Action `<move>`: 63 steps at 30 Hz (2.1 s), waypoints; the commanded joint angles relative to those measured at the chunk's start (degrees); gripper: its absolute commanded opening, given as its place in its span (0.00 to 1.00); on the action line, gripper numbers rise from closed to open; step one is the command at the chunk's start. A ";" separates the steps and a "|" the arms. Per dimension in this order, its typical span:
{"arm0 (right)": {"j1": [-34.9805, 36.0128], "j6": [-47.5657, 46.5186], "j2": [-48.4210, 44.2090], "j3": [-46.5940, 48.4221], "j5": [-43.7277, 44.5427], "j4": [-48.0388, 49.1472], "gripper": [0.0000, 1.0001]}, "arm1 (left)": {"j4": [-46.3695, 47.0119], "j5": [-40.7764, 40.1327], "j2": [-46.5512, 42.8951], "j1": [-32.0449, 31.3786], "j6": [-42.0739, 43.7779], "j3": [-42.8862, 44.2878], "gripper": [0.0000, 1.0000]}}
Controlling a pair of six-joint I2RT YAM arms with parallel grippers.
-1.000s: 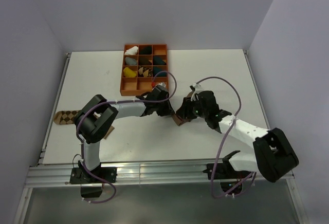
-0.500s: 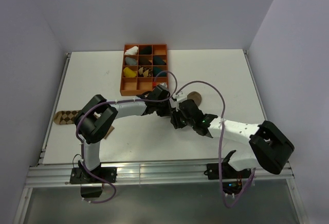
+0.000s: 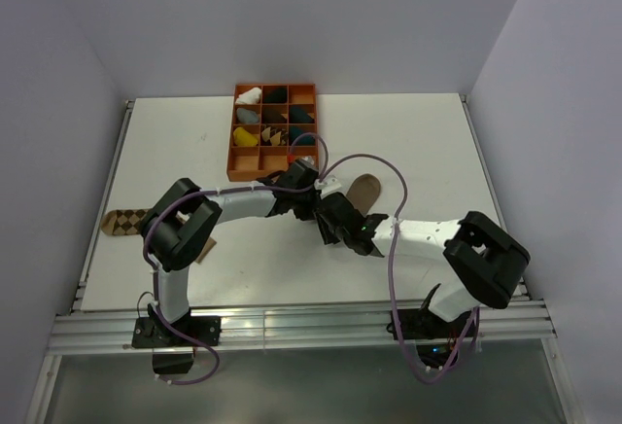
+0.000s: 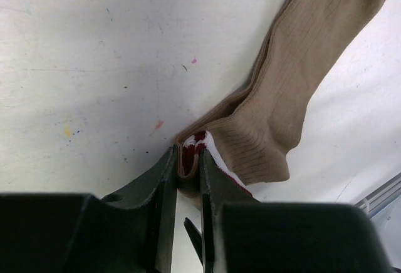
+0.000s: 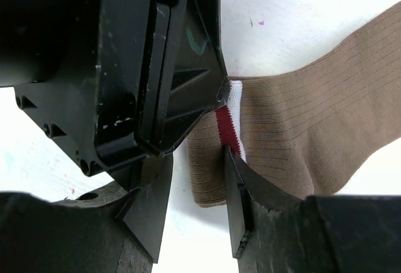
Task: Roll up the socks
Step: Roll the sock at the center of the board.
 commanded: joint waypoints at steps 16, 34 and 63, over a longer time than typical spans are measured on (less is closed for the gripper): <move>-0.10 10.53 2.15 -2.03 -0.59 -3.94 0.42 | -4.07 2.32 -0.22 1.42 2.03 -1.68 0.07; -9.15 12.10 -0.14 -3.79 -26.76 8.53 0.00 | -2.05 -1.54 -9.08 7.21 0.63 -9.40 0.77; -26.29 32.16 19.64 -9.24 -58.15 37.37 0.00 | 8.41 -4.10 -15.16 3.26 -5.35 -18.47 0.70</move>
